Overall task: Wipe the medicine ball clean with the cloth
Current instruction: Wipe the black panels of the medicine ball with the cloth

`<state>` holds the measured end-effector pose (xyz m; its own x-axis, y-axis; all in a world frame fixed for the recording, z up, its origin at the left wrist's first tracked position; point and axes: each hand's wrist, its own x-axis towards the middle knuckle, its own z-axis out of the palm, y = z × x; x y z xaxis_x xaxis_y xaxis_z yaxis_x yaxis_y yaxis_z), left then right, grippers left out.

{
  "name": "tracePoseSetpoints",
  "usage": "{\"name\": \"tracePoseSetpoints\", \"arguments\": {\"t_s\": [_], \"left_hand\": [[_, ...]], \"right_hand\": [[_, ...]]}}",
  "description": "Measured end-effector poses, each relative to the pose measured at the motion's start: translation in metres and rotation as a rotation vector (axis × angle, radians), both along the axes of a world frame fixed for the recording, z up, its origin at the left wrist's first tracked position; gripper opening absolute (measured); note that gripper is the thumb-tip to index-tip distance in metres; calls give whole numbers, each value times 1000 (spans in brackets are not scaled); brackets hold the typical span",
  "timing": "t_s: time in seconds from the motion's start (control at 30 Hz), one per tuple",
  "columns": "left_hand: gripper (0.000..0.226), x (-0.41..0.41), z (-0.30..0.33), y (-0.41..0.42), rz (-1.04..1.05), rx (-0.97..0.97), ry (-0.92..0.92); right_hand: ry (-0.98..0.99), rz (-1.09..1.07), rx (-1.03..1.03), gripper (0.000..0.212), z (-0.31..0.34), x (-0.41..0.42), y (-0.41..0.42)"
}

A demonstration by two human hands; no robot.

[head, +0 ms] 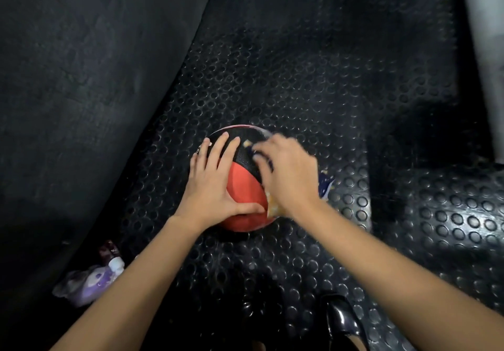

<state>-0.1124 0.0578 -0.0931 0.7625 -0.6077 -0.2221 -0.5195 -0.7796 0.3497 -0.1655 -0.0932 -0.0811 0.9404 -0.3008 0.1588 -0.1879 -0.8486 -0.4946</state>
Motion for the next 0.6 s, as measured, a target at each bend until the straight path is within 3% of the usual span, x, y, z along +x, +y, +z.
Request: {"name": "tracePoseSetpoints", "arguments": {"t_s": [0.1, 0.23, 0.3, 0.4, 0.47, 0.53, 0.6], "left_hand": [[135, 1, 0, 0, 4, -16, 16], [135, 2, 0, -1, -12, -22, 13], [136, 6, 2, 0, -28, -18, 38], [135, 16, 17, -2, -62, 159, 31], [117, 21, 30, -9, 35, 180, 182], [82, 23, 33, -21, 254, -1, 388], [54, 16, 22, -30, 387, -92, 323]], "right_hand": [[-62, 125, -67, 16, -3, -13, 5], [71, -148, 100, 20, -17, 12, -29], [81, -155, 110, 21, -19, 11, -27], [89, -166, 167, 21, -19, 6, -23], [94, -177, 197, 21, -20, 2, -20], [62, -178, 213, 20, -21, -2, -15], [39, -166, 232, 20, -22, -8, -8]]}}
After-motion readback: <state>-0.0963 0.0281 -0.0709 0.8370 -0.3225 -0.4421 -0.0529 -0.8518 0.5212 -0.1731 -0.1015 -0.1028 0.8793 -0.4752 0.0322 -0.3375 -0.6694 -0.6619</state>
